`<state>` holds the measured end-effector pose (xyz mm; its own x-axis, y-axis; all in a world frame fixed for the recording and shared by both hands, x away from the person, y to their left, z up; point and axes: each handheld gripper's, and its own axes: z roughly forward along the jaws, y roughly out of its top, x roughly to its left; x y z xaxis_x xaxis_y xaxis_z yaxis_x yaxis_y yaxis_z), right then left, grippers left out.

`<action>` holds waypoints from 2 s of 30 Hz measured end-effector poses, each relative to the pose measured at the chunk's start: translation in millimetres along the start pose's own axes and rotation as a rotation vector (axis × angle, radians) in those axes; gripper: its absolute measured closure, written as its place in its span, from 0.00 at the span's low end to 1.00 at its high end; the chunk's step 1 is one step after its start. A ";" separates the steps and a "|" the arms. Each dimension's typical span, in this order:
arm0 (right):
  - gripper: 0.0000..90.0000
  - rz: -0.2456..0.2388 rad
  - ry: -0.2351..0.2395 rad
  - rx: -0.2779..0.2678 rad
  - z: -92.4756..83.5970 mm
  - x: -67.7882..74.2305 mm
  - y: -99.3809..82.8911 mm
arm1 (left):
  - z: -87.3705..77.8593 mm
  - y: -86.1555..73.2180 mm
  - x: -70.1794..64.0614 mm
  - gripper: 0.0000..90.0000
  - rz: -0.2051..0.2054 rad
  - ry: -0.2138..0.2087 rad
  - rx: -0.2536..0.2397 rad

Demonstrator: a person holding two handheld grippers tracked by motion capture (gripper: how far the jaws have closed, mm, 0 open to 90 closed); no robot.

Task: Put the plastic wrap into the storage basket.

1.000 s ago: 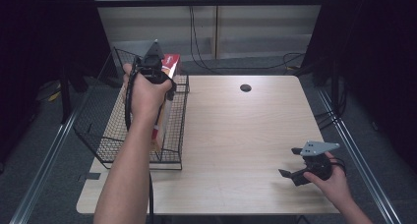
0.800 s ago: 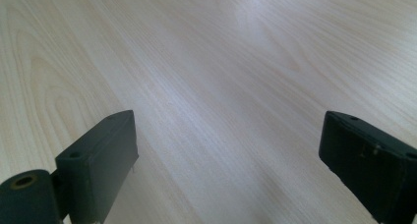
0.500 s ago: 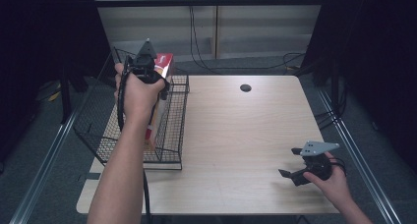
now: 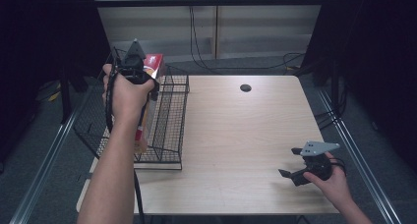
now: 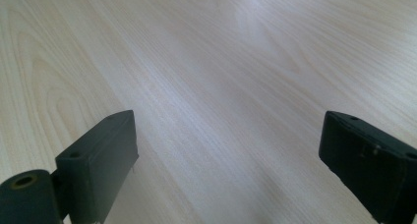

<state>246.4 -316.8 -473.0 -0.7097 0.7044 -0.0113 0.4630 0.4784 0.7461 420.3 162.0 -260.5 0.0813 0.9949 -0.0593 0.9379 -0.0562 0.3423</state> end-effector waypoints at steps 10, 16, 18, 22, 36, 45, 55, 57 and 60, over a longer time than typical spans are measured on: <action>0.08 -0.004 -0.004 0.001 0.5 0.9 0.5 | -0.9 -4.3 15.7 0.47 -0.022 0.014 0.000; 0.08 -0.005 -0.004 0.002 0.7 1.0 0.6 | -4.0 -5.4 23.8 0.47 -0.033 0.024 -0.005; 0.08 -0.005 -0.003 0.004 0.7 1.2 0.7 | -5.4 -5.3 26.7 0.47 -0.024 0.028 -0.008; 0.08 -0.005 -0.001 0.004 1.0 1.0 0.7 | -7.4 -5.9 29.9 0.47 -0.038 0.036 -0.012; 0.08 -0.011 0.003 0.007 1.9 0.9 0.7 | -10.6 -6.3 45.9 0.47 -0.049 0.052 -0.017; 0.08 -0.011 0.002 0.005 2.2 1.0 0.7 | -6.2 -8.0 53.3 0.47 -0.056 0.063 -0.003; 0.08 -0.008 0.000 0.008 2.2 1.3 0.6 | -3.1 -8.5 58.1 0.47 -0.049 0.079 -0.001; 0.08 -0.010 0.002 0.006 2.4 1.0 0.7 | -2.6 -8.7 58.2 0.47 -0.058 0.076 0.003; 0.08 -0.008 -0.001 0.007 2.1 1.2 0.7 | -1.2 -8.6 59.6 0.47 -0.058 0.076 0.003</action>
<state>247.0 -314.5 -474.0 -0.7130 0.7010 -0.0179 0.4611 0.4879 0.7412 416.6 221.9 -265.9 0.0007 1.0000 -0.0072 0.9415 0.0018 0.3371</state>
